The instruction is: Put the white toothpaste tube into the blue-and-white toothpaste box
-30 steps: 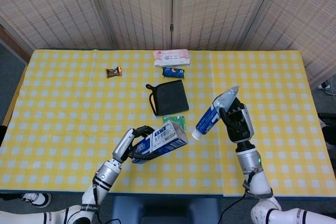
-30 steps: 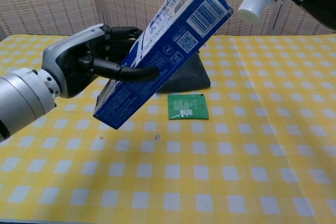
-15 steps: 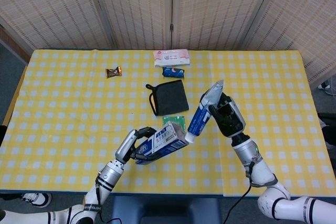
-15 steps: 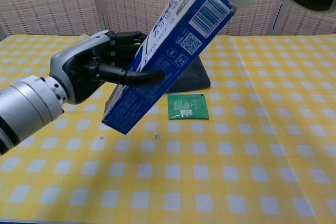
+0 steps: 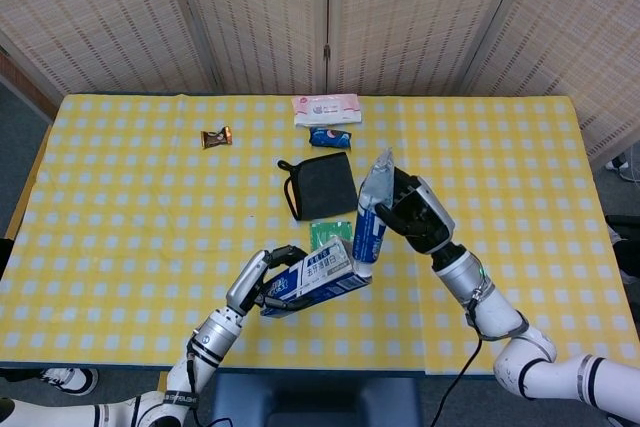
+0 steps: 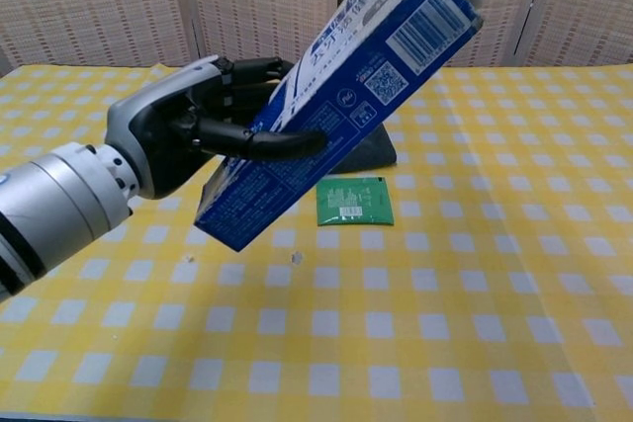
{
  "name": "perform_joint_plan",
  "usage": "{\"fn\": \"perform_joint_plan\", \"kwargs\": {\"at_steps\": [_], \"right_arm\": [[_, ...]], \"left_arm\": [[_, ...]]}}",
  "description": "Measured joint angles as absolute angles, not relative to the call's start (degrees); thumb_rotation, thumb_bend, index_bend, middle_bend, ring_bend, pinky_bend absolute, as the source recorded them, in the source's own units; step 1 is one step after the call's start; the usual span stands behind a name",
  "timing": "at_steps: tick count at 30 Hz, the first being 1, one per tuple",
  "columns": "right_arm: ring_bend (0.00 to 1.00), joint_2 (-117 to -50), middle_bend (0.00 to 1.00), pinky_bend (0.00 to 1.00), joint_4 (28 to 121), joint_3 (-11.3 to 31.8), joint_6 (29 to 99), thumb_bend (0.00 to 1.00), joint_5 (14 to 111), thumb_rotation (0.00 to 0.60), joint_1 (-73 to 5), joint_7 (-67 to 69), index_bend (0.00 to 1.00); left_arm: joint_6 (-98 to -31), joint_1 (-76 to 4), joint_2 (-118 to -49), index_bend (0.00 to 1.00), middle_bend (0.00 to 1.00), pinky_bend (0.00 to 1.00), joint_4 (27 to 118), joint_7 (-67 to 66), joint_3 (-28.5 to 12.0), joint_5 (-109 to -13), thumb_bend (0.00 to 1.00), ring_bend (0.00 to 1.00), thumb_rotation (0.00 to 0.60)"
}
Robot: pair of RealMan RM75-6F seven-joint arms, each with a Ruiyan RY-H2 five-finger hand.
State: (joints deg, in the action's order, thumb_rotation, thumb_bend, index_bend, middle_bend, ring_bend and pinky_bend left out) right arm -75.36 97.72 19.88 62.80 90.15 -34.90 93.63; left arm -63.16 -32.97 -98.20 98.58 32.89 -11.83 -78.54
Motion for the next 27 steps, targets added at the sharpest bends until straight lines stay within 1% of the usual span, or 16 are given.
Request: {"fn": "perform_joint_plan", "kwargs": {"at_steps": [12, 21, 27], "right_arm": [[0.52, -76.41, 0.65, 0.68, 95.45, 19.04, 64.84, 0.43, 90.06, 0.6, -38.07, 85.84, 0.8], [0.51, -78.33, 0.65, 0.68, 94.35, 17.88, 69.54, 0.43, 90.87, 0.6, -38.15, 83.78, 0.8], [0.5, -79.87, 0.65, 0.68, 93.14, 17.06, 73.61, 0.43, 90.99, 0.6, -37.17, 83.64, 0.8]], "left_arm": [[-60.49, -33.14, -96.04, 0.55, 0.51, 0.46, 102.25, 38.59, -13.48, -76.07, 0.22, 0.41, 0.6], [-58.66, -32.66, -92.83, 0.55, 0.51, 0.47, 103.56, 47.64, -14.92, -75.64, 0.22, 0.42, 0.6], [-58.85, -31.82, -91.15, 0.55, 0.51, 0.47, 103.59, 51.9, -15.15, -76.98, 0.22, 0.42, 0.6]]}}
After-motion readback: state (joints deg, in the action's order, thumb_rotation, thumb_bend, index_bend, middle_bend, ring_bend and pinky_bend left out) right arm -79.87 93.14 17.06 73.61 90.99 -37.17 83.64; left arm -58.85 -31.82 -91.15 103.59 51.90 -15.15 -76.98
